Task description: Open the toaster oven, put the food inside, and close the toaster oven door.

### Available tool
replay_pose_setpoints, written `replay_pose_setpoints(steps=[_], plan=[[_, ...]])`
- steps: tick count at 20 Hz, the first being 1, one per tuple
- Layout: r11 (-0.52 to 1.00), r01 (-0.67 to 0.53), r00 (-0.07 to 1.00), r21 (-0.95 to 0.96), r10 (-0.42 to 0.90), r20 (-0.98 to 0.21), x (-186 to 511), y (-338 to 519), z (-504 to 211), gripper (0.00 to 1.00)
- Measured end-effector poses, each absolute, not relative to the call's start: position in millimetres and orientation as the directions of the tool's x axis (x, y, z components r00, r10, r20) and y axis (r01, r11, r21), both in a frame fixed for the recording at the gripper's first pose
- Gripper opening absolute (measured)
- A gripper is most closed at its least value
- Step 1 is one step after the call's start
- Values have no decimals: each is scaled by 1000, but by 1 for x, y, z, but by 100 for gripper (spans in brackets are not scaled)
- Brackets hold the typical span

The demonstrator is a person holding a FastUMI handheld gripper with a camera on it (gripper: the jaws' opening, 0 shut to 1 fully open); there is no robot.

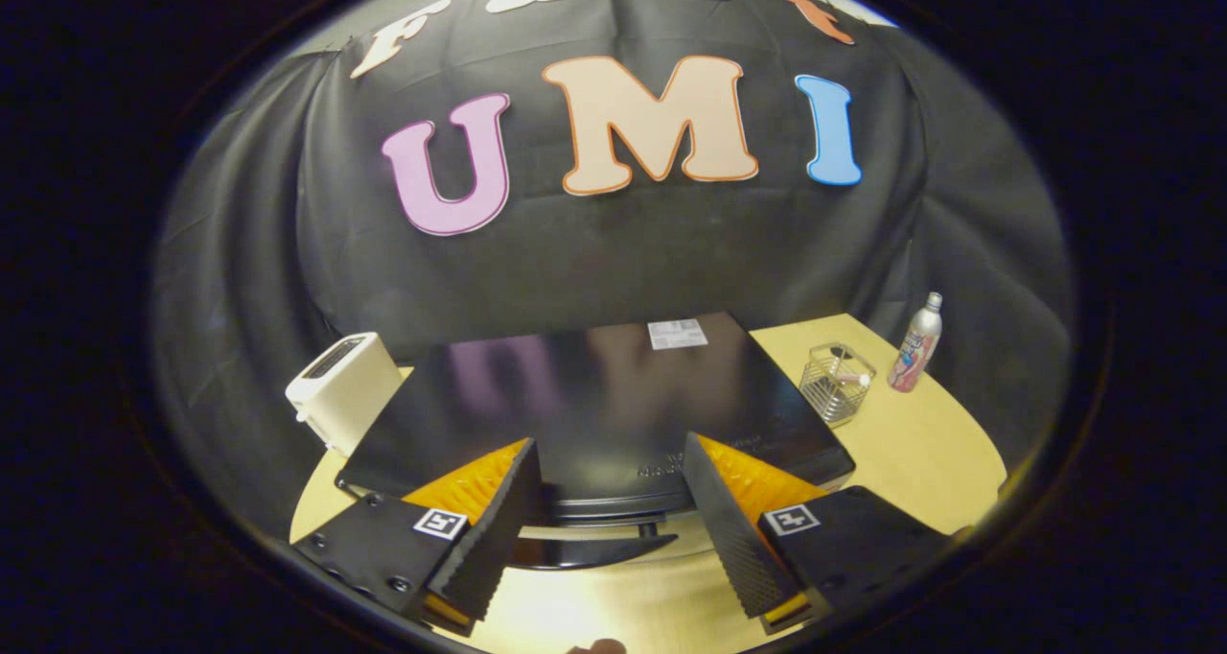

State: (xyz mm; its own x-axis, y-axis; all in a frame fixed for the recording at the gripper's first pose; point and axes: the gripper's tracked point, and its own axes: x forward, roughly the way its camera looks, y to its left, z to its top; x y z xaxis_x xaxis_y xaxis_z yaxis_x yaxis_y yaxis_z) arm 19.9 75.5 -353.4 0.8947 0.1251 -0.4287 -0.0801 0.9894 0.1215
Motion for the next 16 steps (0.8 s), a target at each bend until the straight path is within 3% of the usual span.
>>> replay_pose_setpoints(steps=[16], plan=[[994, -84, 878, 73, 109, -466, -62, 58, -372, 97]])
